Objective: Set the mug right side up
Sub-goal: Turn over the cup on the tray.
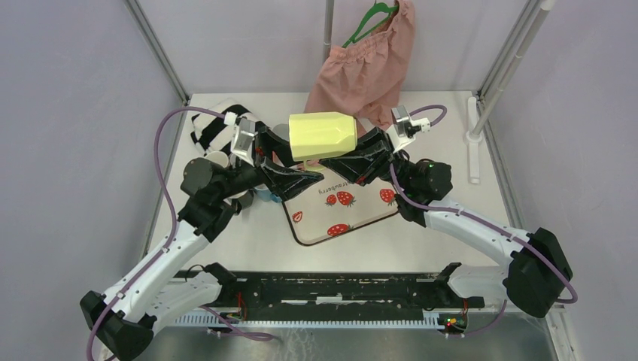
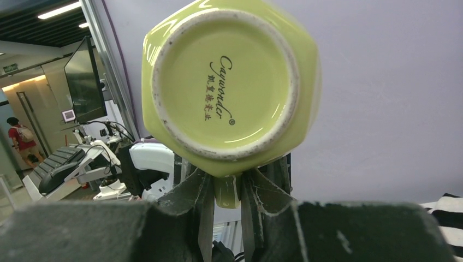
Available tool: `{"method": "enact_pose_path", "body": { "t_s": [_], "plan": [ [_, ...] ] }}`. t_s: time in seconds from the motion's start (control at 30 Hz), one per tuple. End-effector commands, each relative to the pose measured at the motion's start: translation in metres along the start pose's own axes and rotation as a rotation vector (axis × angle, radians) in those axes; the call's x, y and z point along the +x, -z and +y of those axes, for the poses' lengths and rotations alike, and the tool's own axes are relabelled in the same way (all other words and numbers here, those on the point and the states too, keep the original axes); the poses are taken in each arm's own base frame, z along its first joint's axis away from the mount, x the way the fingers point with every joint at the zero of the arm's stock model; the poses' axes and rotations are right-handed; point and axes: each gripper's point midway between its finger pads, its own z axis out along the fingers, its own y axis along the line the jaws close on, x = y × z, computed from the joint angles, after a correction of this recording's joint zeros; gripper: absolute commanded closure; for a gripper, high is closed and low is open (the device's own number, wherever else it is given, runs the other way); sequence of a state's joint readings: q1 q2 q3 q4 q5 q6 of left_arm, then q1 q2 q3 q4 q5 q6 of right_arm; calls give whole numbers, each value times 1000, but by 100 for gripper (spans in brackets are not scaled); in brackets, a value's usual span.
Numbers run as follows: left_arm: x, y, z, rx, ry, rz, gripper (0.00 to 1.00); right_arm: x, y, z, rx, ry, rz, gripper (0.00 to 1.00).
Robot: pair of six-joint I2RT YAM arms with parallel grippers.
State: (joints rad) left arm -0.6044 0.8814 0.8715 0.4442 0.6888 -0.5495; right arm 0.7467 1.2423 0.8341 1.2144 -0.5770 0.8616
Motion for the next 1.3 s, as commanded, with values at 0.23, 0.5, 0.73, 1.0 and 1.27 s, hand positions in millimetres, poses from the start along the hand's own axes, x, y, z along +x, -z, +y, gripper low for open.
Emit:
{"method": "enact_pose_path", "body": {
  "t_s": [0.23, 0.5, 0.73, 1.0, 1.27],
  "plan": [
    [-30, -7, -19, 68, -10, -75, 39, -33, -12, 34, -125, 71, -113, 100],
    [-30, -9, -18, 66, 3, -79, 51, -29, -13, 34, -131, 63, -107, 100],
    [-29, -9, -20, 73, 3, -74, 71, -26, -14, 33, -132, 57, -101, 100],
    [-29, -7, -21, 74, -6, -76, 98, -24, -14, 31, -130, 55, -99, 100],
    [-32, -6, -23, 72, -22, -75, 98, -20, -9, 24, -69, 101, -78, 80]
  ]
}}
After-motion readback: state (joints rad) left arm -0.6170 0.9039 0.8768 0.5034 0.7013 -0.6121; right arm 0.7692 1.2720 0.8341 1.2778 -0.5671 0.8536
